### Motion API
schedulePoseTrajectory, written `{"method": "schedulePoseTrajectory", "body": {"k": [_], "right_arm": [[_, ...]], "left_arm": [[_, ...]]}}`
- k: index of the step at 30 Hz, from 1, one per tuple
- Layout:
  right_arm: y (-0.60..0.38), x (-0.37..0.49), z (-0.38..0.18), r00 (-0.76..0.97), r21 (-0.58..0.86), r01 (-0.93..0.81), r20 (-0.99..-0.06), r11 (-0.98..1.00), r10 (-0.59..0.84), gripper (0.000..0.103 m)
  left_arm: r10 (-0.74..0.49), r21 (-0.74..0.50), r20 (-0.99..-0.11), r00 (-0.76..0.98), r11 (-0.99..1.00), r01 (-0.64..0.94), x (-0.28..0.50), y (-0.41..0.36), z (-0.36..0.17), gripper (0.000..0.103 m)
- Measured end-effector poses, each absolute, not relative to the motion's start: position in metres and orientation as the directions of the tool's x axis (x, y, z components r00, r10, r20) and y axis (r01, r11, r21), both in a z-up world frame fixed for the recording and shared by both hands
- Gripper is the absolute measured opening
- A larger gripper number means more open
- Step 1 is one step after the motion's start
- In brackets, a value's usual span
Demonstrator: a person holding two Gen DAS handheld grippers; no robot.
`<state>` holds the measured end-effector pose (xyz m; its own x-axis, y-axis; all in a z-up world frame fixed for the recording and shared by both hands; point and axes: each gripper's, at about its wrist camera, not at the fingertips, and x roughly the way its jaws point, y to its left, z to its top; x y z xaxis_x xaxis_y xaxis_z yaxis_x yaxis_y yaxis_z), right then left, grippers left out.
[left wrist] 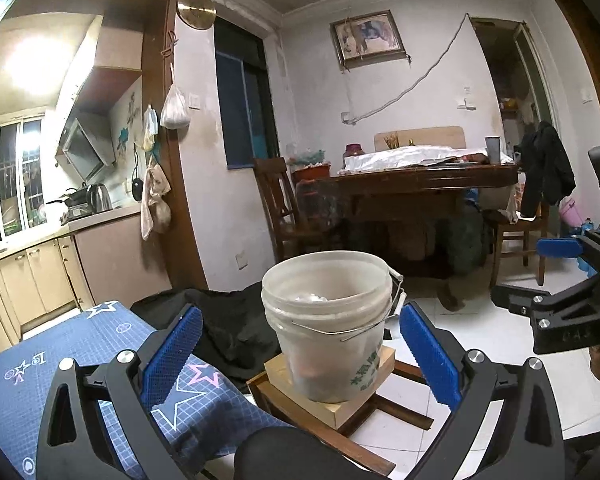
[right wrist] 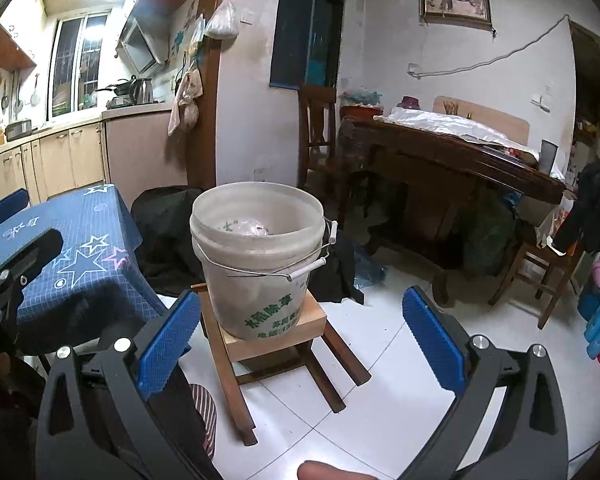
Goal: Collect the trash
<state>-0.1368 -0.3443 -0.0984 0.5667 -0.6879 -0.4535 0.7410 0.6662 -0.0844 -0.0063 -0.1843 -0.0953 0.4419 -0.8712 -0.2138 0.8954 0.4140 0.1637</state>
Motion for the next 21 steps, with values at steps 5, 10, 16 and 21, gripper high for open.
{"method": "schedulePoseTrajectory", "body": {"k": [5,10,16,21], "right_arm": [[-0.3423,-0.135,-0.0963,0.568,-0.097,0.739,-0.443,0.667,-0.694,0.097],[-0.3399,-0.1329,-0.0968,0.568,-0.11,0.734,-0.442,0.671,-0.694,0.098],[-0.3404,-0.1333,-0.0963,0.568,-0.106,0.736,-0.44,0.669,-0.695,0.098],[-0.341,-0.1331,-0.096,0.567,-0.107,0.736,-0.443,0.669,-0.694,0.098]], "left_arm": [[-0.88,0.16,-0.219,0.422,0.394,0.905,-0.0062,-0.1813,-0.0948,0.099],[-0.888,0.152,-0.227,0.4,0.374,0.915,-0.0062,-0.1818,-0.0952,0.099],[-0.886,0.155,-0.213,0.412,0.385,0.91,-0.0104,-0.1841,-0.0966,0.099],[-0.877,0.149,-0.212,0.432,0.408,0.901,-0.0098,-0.1856,-0.0968,0.099]]}}
